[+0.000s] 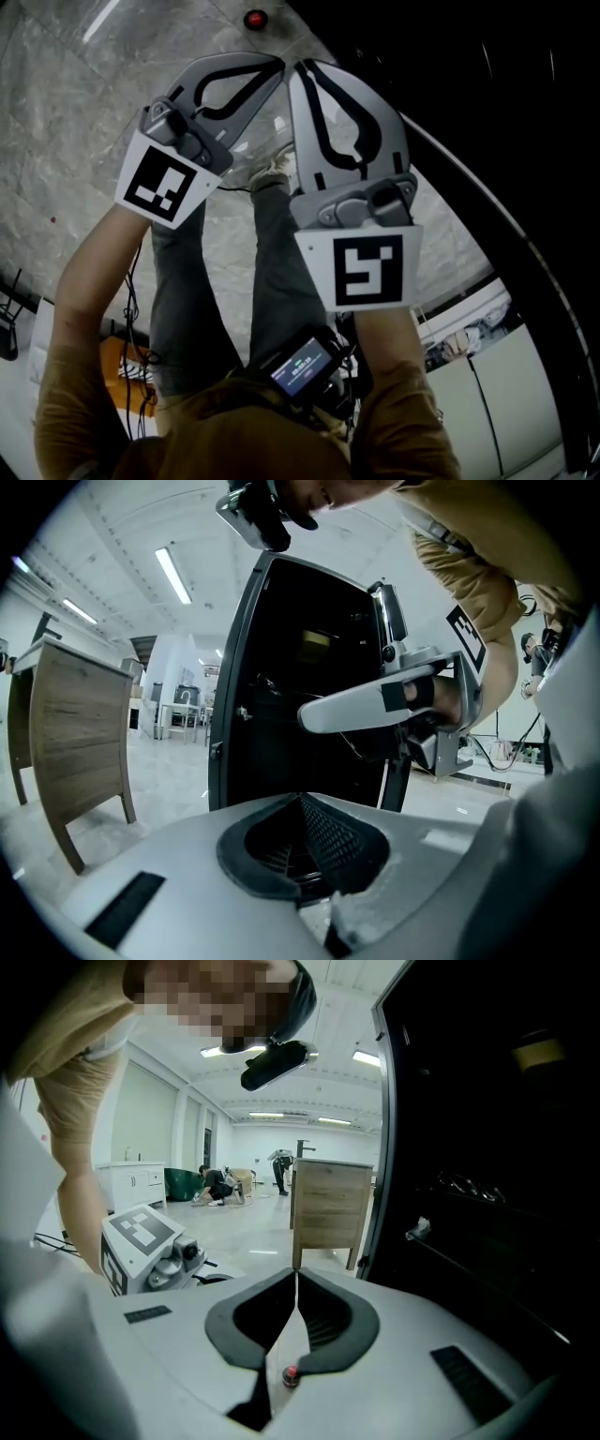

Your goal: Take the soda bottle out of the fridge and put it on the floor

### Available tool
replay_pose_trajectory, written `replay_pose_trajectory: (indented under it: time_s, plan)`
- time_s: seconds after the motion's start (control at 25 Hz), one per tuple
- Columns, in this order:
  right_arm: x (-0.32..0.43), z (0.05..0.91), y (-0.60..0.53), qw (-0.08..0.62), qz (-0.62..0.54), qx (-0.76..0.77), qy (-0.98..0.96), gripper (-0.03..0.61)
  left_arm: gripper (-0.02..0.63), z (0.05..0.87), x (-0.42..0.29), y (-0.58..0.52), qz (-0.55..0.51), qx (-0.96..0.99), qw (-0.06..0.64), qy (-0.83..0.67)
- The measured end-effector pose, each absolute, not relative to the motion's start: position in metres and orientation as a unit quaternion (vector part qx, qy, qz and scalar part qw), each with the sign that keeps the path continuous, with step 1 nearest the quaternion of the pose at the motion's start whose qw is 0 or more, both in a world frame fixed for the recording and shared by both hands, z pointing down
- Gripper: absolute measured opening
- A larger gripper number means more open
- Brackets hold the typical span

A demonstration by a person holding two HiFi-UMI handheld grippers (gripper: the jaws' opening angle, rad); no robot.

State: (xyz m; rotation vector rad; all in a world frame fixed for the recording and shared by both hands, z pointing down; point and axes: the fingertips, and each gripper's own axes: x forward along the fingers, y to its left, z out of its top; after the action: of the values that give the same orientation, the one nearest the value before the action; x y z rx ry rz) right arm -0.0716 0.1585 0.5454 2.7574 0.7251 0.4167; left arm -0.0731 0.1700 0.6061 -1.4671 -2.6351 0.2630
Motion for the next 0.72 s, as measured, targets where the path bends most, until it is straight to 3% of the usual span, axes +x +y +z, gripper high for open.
replay_pose_trajectory:
  time_s: [0.72]
  plan:
    - [-0.102,0.451,0.134,0.144,0.113,0.943,0.277,0.003,0.002,0.496,-0.100,0.141,0.117,-0.471,0.060,-0.872]
